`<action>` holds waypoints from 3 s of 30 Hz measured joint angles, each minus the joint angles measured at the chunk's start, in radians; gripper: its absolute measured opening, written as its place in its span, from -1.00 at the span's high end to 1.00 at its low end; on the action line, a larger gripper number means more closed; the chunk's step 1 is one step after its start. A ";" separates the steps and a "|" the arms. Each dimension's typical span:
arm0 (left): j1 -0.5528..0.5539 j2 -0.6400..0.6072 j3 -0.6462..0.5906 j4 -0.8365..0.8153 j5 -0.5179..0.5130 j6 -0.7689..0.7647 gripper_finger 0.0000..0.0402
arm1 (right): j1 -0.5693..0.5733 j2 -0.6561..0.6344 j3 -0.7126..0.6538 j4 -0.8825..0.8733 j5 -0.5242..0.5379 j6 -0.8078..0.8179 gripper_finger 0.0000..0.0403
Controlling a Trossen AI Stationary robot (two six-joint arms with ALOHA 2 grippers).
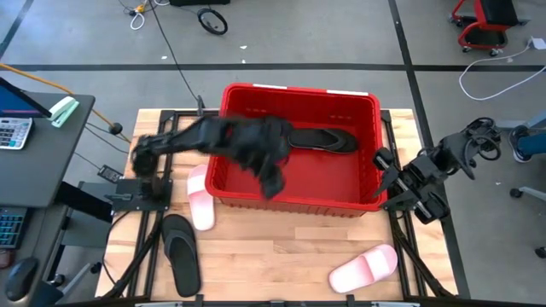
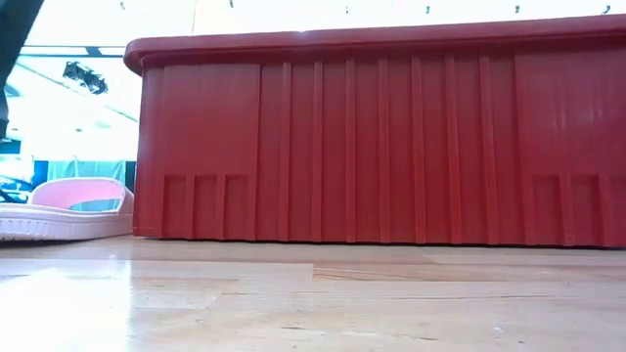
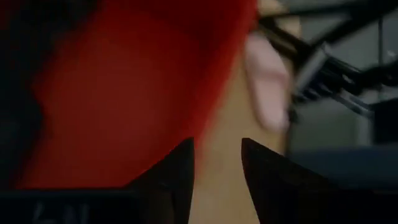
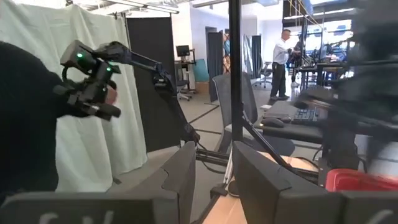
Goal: Pick and place slides into bin
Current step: Put the black slipper into the red bin
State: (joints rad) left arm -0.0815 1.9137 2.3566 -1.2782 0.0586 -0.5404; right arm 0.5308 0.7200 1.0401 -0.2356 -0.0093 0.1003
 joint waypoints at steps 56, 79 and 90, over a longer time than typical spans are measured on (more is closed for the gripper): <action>-0.802 0.099 -0.858 -0.080 -0.018 -1.741 0.43 | 0.000 0.118 0.000 0.374 0.001 -0.130 0.44; -0.754 0.098 -0.858 -0.161 -0.012 -1.726 0.44 | 0.000 0.156 0.000 0.383 0.001 -0.130 0.44; -0.753 0.116 -0.859 -0.143 -0.035 -1.725 0.42 | 0.000 0.156 0.000 0.382 0.001 -0.130 0.44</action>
State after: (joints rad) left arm -0.8341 2.0296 1.4979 -1.4209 0.0238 -2.2658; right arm 0.5304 0.8757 1.0405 0.1467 -0.0078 -0.0292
